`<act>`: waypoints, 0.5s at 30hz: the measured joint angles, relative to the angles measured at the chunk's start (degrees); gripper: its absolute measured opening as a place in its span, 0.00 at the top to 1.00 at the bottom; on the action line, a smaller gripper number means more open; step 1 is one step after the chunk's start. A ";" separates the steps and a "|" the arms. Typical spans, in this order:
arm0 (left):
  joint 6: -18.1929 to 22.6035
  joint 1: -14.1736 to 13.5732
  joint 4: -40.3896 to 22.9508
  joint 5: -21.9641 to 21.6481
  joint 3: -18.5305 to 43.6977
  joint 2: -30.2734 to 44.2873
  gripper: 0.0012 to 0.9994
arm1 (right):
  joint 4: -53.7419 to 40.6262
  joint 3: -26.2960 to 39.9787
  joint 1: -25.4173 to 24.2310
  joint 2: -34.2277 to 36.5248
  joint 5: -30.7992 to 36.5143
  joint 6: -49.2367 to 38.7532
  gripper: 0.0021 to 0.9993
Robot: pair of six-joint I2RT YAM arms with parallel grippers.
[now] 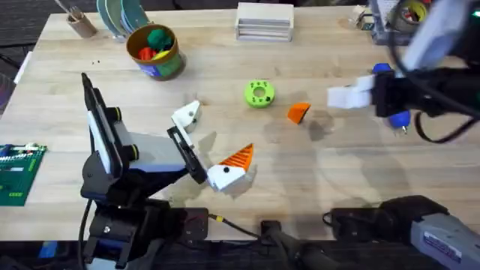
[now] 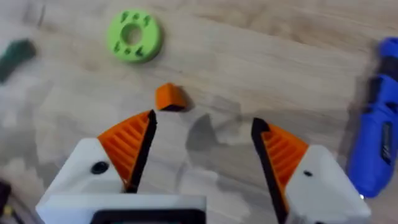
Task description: Pick up the gripper from the table and insert it into the empty holder that is missing its gripper. Then pick up a screw, insert it into the mounting hole, and use the screwdriver to tighten it. Finally, clean up the table by picking up the vegetable and placing it into the bucket.
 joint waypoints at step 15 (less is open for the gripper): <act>0.00 0.00 0.00 0.02 0.00 0.00 0.01 | -1.36 5.60 16.31 21.48 11.78 -5.98 0.02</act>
